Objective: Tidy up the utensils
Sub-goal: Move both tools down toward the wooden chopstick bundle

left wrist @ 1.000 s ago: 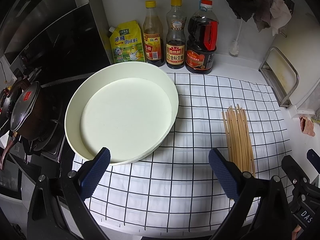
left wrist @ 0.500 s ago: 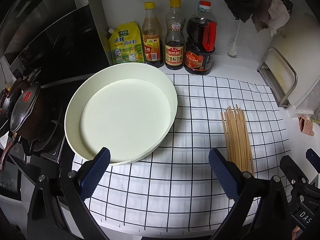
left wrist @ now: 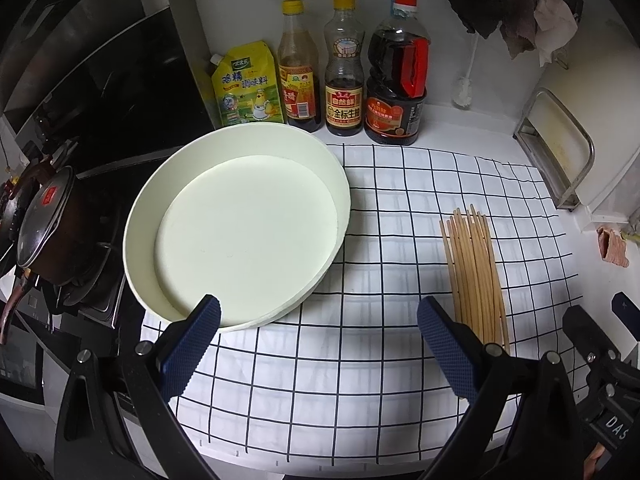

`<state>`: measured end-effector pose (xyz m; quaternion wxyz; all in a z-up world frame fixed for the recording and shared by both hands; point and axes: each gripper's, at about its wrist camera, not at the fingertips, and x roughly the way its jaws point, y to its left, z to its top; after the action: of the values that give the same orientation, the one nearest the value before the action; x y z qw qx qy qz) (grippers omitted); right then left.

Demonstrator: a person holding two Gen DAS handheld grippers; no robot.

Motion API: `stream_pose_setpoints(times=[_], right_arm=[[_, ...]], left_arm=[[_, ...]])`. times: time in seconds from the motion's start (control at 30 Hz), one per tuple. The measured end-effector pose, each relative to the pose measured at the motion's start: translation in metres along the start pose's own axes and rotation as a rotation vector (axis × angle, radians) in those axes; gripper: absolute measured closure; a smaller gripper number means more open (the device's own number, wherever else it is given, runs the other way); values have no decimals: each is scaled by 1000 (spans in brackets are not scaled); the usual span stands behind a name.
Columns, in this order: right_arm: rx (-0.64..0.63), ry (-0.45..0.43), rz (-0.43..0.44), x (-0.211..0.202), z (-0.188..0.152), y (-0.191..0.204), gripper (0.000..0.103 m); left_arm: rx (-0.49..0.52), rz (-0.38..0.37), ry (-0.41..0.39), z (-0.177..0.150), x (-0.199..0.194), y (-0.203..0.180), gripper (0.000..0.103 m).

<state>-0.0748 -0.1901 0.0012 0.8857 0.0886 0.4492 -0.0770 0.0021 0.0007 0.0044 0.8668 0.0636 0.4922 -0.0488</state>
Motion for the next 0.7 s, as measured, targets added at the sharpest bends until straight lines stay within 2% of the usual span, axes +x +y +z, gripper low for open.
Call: stream_pose_setpoints(times=[0.07,0.2,0.3,0.47,0.7], right_arm=[[3,6,14,4,-2,-8,8],[-53,13,-43,17,-8,-20,8],[-81,39,-39,34,-14,-32,8],[-40,93,-4,70,-22,-53,8],[-40,133,-29,118,-27,-72,9]], left_arm=[[19,-10,-1,-2,4,-5,6],[58,-26,14,-4,21,-21,6],[63,-62,24,-8,33,-32,6],[72,-79,43,-13,61,-50,6],[68,-81,59,-20,93,-71,6]])
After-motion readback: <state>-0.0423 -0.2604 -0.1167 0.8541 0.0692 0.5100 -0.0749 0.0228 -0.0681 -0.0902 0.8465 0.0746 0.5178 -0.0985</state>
